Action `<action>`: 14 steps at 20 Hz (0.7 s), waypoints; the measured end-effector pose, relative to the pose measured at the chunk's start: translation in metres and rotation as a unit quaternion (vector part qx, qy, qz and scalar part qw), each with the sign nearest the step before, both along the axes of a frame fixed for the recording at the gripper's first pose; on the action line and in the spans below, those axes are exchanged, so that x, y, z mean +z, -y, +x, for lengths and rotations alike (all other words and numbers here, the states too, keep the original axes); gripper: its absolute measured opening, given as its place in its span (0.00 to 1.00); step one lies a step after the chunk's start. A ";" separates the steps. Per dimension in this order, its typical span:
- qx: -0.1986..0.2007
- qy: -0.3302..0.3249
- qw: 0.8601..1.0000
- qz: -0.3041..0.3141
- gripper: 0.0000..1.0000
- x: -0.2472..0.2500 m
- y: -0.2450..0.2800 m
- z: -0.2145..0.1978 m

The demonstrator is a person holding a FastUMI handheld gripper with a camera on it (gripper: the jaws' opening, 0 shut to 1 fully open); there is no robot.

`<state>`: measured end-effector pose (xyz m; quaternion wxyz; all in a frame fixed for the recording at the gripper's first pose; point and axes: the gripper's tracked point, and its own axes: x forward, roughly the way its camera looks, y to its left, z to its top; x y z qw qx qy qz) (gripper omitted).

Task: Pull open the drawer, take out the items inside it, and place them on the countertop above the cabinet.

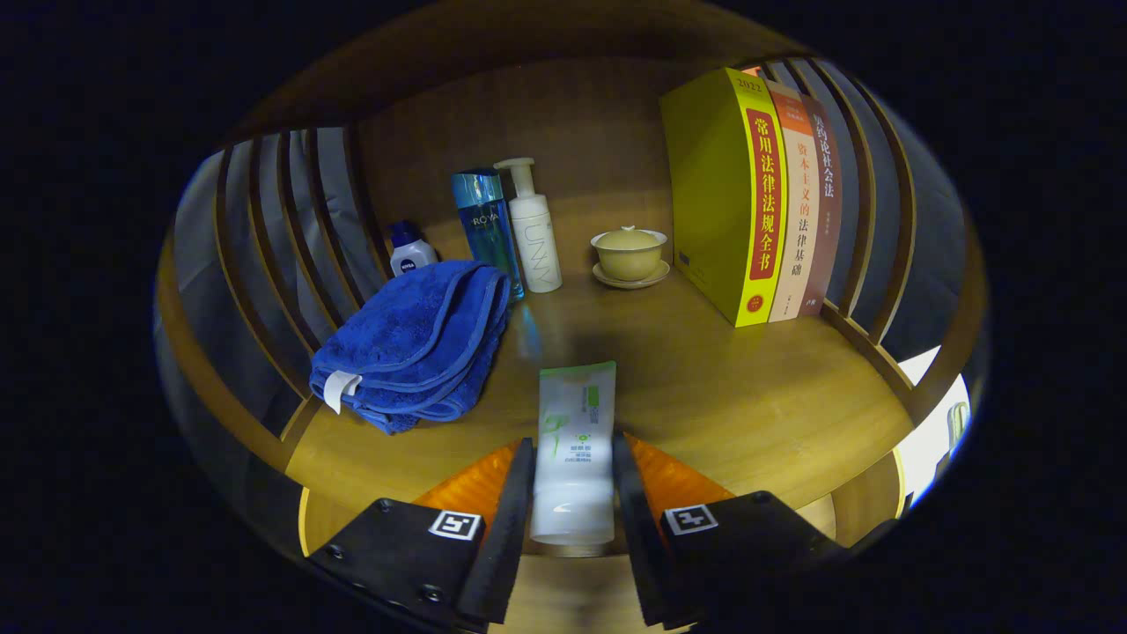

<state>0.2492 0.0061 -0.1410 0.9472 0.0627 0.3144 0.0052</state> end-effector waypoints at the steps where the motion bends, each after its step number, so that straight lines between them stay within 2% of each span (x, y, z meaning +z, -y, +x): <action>1: -0.001 0.007 1.000 0.007 0.67 0.003 -0.001 0.000; 2: 0.001 0.012 1.000 0.015 0.71 0.007 -0.002 -0.002; 6: 0.011 0.047 0.999 0.017 0.99 0.027 -0.003 -0.013; 11: 0.022 0.103 0.994 -0.016 0.99 0.056 -0.004 -0.043; 14: 0.045 0.136 0.990 -0.008 0.98 0.078 -0.021 -0.074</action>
